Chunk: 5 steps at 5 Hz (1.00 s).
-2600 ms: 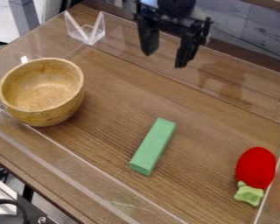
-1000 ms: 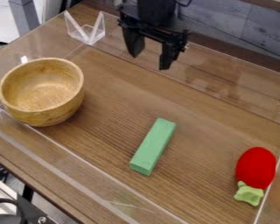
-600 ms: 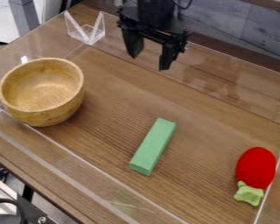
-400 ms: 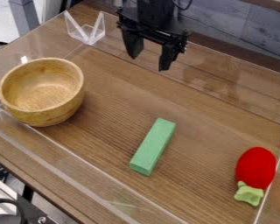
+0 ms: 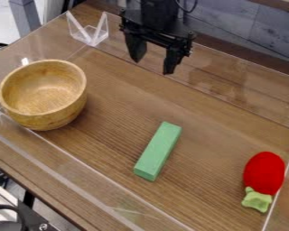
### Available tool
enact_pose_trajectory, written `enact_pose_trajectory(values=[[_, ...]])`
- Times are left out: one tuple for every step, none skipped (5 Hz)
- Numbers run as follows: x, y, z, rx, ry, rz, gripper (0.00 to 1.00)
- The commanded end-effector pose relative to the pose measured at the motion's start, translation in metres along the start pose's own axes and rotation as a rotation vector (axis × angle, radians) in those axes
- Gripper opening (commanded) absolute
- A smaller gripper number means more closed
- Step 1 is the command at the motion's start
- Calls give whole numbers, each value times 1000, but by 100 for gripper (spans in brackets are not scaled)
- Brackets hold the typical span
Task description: Put the green stick in the brown bowl
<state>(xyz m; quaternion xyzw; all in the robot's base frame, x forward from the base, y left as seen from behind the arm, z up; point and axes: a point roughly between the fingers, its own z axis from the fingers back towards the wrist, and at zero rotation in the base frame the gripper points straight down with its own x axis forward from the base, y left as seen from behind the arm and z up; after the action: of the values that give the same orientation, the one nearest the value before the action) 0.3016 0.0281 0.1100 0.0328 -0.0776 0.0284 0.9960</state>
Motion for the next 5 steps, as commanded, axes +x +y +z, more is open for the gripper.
enact_pose_trajectory(values=[[6,5,17,8,-59,16,100],[7,5,20,10,-71,20,100],[8,5,22,15,-87,18,100],[8,1,22,15,-93,2,100],[7,-3,19,14,-89,-10,100]])
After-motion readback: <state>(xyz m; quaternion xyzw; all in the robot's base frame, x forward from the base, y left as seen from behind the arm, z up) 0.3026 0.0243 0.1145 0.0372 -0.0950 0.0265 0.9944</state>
